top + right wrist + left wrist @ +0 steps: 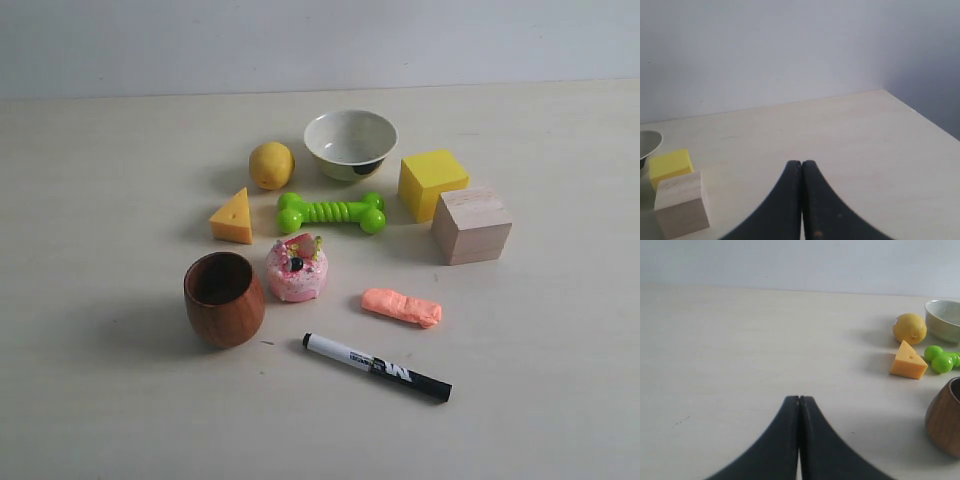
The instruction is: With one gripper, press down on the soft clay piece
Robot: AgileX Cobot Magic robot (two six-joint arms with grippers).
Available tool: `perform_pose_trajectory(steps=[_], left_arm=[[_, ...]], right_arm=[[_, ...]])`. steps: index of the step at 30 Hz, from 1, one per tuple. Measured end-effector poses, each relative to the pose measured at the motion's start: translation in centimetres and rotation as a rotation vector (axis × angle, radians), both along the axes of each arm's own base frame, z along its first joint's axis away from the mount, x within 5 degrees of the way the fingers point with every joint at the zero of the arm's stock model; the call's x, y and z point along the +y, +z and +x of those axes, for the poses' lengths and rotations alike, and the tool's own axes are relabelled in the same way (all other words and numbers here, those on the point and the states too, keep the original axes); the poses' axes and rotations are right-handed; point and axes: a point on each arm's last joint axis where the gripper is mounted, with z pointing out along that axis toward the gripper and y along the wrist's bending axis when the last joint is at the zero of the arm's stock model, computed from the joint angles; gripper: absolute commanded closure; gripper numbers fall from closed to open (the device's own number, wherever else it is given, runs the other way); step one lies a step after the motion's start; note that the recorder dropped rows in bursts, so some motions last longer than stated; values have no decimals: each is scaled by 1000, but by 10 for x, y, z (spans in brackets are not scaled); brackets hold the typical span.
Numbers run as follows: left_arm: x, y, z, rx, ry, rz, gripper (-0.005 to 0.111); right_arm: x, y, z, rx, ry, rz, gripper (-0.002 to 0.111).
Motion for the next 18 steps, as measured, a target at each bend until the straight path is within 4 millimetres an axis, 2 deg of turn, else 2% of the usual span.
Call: perform_pose_trajectory(steps=[8,18], left_arm=[[0,0,0,0,0,0,107],[0,0,0,0,0,0,107]], right_arm=[[2,-12,-2,-4,36,-17,108],[2,-34,-1,84,39,-6,108]])
